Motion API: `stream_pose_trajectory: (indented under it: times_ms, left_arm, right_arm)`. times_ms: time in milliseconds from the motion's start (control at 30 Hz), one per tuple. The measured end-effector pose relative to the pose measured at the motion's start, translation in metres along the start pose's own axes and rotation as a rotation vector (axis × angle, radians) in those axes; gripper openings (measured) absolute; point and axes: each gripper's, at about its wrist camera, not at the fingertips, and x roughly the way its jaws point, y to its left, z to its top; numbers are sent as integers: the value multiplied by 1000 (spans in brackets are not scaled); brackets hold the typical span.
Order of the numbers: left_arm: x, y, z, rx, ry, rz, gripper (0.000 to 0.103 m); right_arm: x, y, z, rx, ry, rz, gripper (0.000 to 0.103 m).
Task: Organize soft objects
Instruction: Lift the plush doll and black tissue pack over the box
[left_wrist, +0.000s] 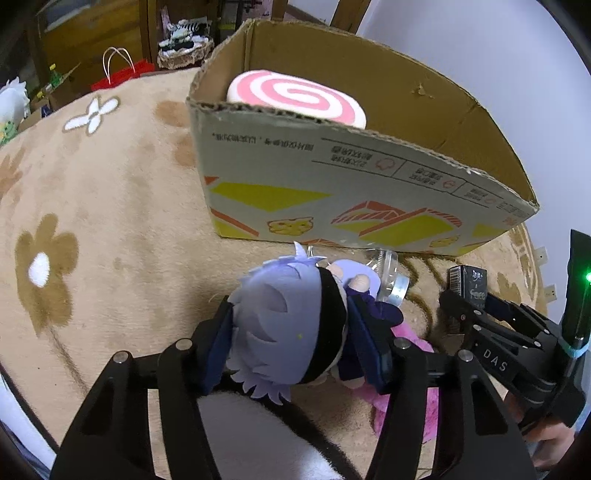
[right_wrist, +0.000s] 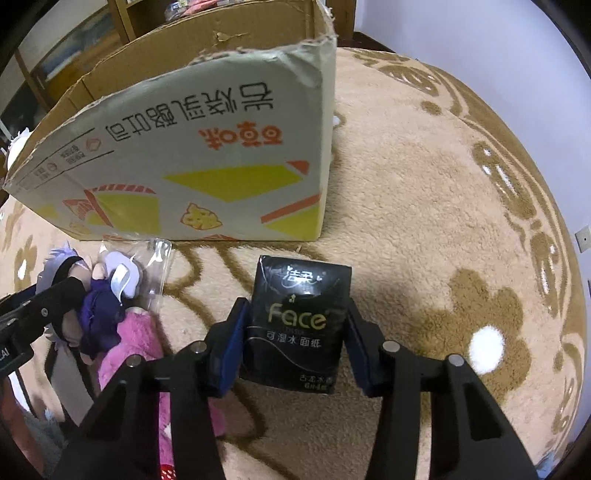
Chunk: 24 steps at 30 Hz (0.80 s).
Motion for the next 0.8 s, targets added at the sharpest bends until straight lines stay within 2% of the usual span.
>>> stream_pose_trajectory:
  times_ms: [100, 167, 300, 467, 567, 800]
  left_arm:
    - [-6, -2, -1, 22, -24, 23, 58]
    - [-20, -21, -5, 37, -45, 43, 58]
    - [-32, -31, -11, 84, -97, 89, 58]
    - [-50, -40, -15, 117, -165, 109, 58]
    - [-65, -45, -21, 121, -215, 123, 58]
    - [-101, -50, -26, 129, -389, 176, 58]
  right_arm:
    - [-6, 1, 1, 17, -9, 27, 51]
    - [-16, -3, 5, 33, -35, 41, 51]
    - [-40, -2, 4, 31, -105, 48, 51]
    - [-76, 3, 0, 15, -210, 48, 51]
    - [-90, 3, 1, 13, -265, 50, 51]
    - [-117, -3, 8, 11, -378, 75, 51]
